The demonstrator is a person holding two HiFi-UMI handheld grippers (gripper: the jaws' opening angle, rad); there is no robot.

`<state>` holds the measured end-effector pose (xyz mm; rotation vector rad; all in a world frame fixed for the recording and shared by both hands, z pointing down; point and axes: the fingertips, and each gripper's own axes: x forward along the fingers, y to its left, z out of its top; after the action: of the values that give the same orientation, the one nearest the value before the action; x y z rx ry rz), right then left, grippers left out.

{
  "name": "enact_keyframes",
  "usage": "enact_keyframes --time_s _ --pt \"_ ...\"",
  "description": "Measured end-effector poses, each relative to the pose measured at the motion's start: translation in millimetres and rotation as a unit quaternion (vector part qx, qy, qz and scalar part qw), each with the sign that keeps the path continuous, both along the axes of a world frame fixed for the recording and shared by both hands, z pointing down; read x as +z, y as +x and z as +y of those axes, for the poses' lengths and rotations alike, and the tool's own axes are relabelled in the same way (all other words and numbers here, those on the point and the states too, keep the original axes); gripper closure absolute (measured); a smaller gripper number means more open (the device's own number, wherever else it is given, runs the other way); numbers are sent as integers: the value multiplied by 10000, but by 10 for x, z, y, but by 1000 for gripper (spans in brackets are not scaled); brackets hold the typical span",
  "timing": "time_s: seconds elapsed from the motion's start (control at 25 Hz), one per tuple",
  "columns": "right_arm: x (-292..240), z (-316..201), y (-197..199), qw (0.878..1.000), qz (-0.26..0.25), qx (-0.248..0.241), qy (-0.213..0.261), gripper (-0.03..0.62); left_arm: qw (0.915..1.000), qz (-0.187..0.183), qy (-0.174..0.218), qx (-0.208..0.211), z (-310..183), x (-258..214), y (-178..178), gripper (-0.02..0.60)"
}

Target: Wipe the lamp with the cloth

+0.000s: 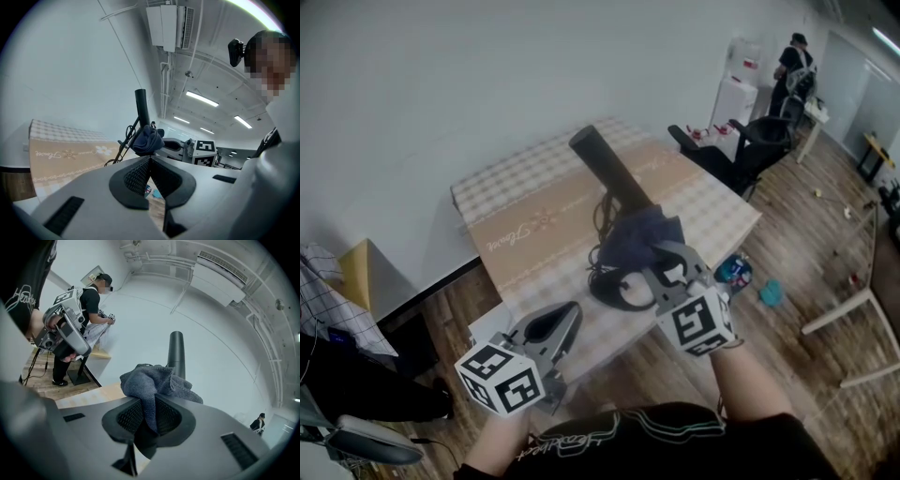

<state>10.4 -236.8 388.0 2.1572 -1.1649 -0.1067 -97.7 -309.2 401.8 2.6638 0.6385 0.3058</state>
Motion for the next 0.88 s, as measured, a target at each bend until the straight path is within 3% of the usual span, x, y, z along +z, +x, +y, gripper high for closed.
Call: enact_keyframes --time_s 0.32,0.72,0.88 --pt "221 221 -58 9988 -462 -151 30 537 10000 -81 44 -25 210 -23 17 581" --pt "541 503 -138 9883 -1460 -414 139 537 9992 -297 -38 -254 514 41 -74 581" --pt "600 611 -195 9734 -2130 -576 614 537 9980 -432 -91 -453 586 106 -171 581"
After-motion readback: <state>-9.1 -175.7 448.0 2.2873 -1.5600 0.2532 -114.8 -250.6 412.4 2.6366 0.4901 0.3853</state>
